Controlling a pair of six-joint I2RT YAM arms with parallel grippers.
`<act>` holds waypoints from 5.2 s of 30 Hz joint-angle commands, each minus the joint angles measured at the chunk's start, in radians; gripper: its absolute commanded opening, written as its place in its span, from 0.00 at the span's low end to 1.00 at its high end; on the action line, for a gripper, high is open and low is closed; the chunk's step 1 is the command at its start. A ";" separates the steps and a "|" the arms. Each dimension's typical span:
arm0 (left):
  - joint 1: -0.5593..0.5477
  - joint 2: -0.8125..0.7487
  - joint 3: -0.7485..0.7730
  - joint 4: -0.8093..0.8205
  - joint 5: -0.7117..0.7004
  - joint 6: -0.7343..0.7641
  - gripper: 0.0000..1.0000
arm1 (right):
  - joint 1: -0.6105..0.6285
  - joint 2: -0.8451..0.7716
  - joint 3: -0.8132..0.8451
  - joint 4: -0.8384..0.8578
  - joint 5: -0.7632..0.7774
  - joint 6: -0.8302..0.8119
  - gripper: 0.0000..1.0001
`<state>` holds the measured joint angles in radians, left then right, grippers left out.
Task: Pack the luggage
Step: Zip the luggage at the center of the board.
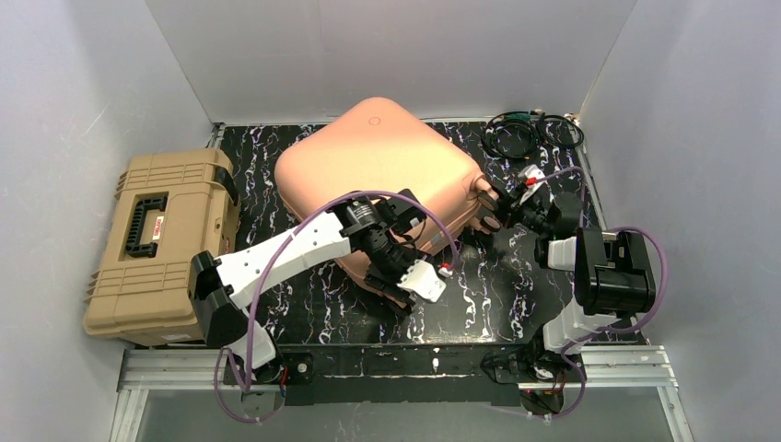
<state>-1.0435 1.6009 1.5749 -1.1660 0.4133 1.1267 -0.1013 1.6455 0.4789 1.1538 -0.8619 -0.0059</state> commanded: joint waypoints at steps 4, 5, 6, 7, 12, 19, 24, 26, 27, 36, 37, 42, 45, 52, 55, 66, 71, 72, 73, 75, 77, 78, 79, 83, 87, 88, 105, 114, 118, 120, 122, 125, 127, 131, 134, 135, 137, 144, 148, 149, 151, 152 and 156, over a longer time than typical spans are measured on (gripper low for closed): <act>-0.017 -0.089 -0.144 -0.453 0.131 -0.108 0.00 | 0.069 -0.082 0.175 -0.162 0.186 -0.024 0.01; -0.019 -0.094 -0.150 -0.456 0.131 -0.107 0.00 | 0.083 -0.079 0.185 -0.183 0.186 -0.024 0.01; -0.021 -0.095 -0.154 -0.458 0.134 -0.107 0.00 | 0.095 -0.072 0.197 -0.205 0.186 -0.024 0.01; -0.024 -0.096 -0.156 -0.460 0.137 -0.107 0.00 | 0.099 -0.062 0.213 -0.229 0.186 -0.024 0.01; -0.047 -0.083 -0.141 -0.461 0.148 -0.107 0.00 | 0.112 0.002 0.300 -0.307 0.186 -0.024 0.01; -0.080 -0.080 -0.168 -0.460 0.154 -0.101 0.00 | 0.038 0.005 0.215 -0.137 0.186 -0.024 0.01; -0.116 -0.100 -0.216 -0.467 0.167 -0.102 0.00 | 0.032 -0.085 0.125 -0.123 0.186 -0.024 0.01; -0.134 -0.115 -0.250 -0.468 0.156 -0.105 0.00 | 0.032 -0.114 0.097 -0.145 0.186 -0.024 0.01; -0.139 -0.123 -0.265 -0.467 0.149 -0.106 0.00 | 0.034 -0.122 0.096 -0.168 0.186 -0.024 0.01; -0.151 -0.142 -0.293 -0.451 0.146 -0.101 0.00 | 0.191 0.026 0.305 -0.278 0.186 -0.024 0.01; -0.152 -0.142 -0.295 -0.450 0.146 -0.099 0.00 | 0.211 0.047 0.329 -0.293 0.186 -0.024 0.01; -0.159 -0.136 -0.311 -0.436 0.139 -0.094 0.00 | 0.283 0.144 0.446 -0.329 0.524 -0.447 0.01; -0.161 -0.131 -0.313 -0.428 0.135 -0.093 0.00 | 0.307 0.209 0.551 -0.407 0.794 -0.476 0.01; -0.161 -0.128 -0.275 -0.359 0.036 -0.139 0.33 | 0.359 0.264 0.680 -0.533 0.754 -0.443 0.01; -0.143 -0.144 -0.255 -0.302 -0.042 -0.173 0.66 | 0.369 0.243 0.666 -0.533 0.737 -0.418 0.01; 0.176 -0.293 0.021 -0.064 -0.152 -0.326 0.98 | 0.372 0.193 0.610 -0.515 0.712 -0.389 0.01; 0.362 -0.386 0.030 0.055 -0.162 -0.454 0.98 | 0.383 0.193 0.618 -0.516 0.707 -0.387 0.01; 0.396 -0.410 0.012 0.083 -0.180 -0.482 0.98 | 0.386 0.194 0.622 -0.519 0.704 -0.385 0.01; 0.430 -0.432 -0.009 0.109 -0.209 -0.513 0.98 | 0.388 0.197 0.626 -0.522 0.702 -0.384 0.01; 0.507 -0.477 -0.073 0.181 -0.302 -0.574 0.98 | 0.395 0.201 0.638 -0.532 0.696 -0.384 0.01; 0.593 -0.520 -0.151 0.254 -0.427 -0.621 0.98 | 0.401 0.204 0.645 -0.538 0.688 -0.384 0.01; 0.635 -0.527 -0.176 0.278 -0.479 -0.643 0.98 | 0.404 0.204 0.647 -0.539 0.684 -0.384 0.01; 0.683 -0.531 -0.196 0.285 -0.502 -0.661 0.98 | 0.406 0.204 0.647 -0.539 0.681 -0.384 0.01; 0.831 -0.546 -0.287 0.278 -0.528 -0.725 0.97 | 0.411 0.204 0.643 -0.533 0.667 -0.380 0.01; 0.922 -0.570 -0.346 0.284 -0.564 -0.773 0.81 | 0.412 0.204 0.634 -0.521 0.654 -0.376 0.01; 0.936 -0.569 -0.350 0.275 -0.567 -0.790 0.76 | 0.413 0.204 0.632 -0.519 0.652 -0.377 0.01; 0.974 -0.304 -0.432 0.389 -0.557 -0.832 0.01 | 0.421 0.208 0.586 -0.445 0.540 -0.366 0.01; 0.933 -0.118 -0.272 0.467 -0.532 -0.802 0.05 | 0.422 0.075 0.427 -0.404 0.357 -0.409 0.01; 0.843 -0.022 -0.198 0.508 -0.557 -0.783 0.08 | 0.426 0.004 0.346 -0.413 0.329 -0.407 0.01; 0.796 0.039 -0.159 0.524 -0.566 -0.780 0.09 | 0.429 -0.035 0.303 -0.416 0.324 -0.403 0.01; 0.756 0.099 -0.113 0.528 -0.565 -0.784 0.09 | 0.432 -0.075 0.259 -0.428 0.319 -0.393 0.01; 0.722 0.180 -0.036 0.522 -0.549 -0.790 0.09 | 0.447 -0.140 0.200 -0.459 0.311 -0.382 0.01; 0.713 0.219 0.010 0.516 -0.527 -0.793 0.08 | 0.460 -0.185 0.165 -0.483 0.310 -0.382 0.01; 0.714 0.241 0.056 0.499 -0.473 -0.797 0.07 | 0.474 -0.250 0.115 -0.515 0.305 -0.352 0.01; 0.714 0.189 0.043 0.483 -0.475 -0.796 0.19 | 0.474 -0.284 0.091 -0.520 0.324 -0.337 0.01; 0.719 0.156 0.022 0.479 -0.479 -0.796 0.35 | 0.474 -0.290 0.085 -0.519 0.337 -0.341 0.01; 0.732 0.072 -0.017 0.456 -0.470 -0.805 0.64 | 0.474 -0.297 0.075 -0.512 0.368 -0.350 0.01; 0.765 -0.295 -0.130 0.273 -0.310 -0.814 0.94 | 0.470 -0.268 0.074 -0.481 0.428 -0.355 0.01; 0.764 -0.397 -0.149 0.139 -0.098 -0.865 0.96 | 0.470 -0.262 0.079 -0.479 0.450 -0.367 0.01; 0.764 -0.418 -0.163 0.118 -0.045 -0.882 0.96 | 0.468 -0.262 0.078 -0.480 0.456 -0.371 0.01; 0.764 -0.448 -0.189 0.085 0.048 -0.900 0.96 | 0.465 -0.263 0.079 -0.481 0.468 -0.381 0.01; 0.764 -0.459 -0.199 0.069 0.075 -0.905 0.97 | 0.460 -0.263 0.079 -0.484 0.474 -0.386 0.01; 0.762 -0.492 -0.244 0.012 0.108 -0.927 0.98 | 0.436 -0.267 0.079 -0.486 0.480 -0.389 0.01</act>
<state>-0.2813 1.1336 1.3788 -1.0321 0.3790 0.2462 0.3145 1.3849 0.5457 0.5781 -0.2867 -0.3836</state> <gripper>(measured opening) 0.981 0.035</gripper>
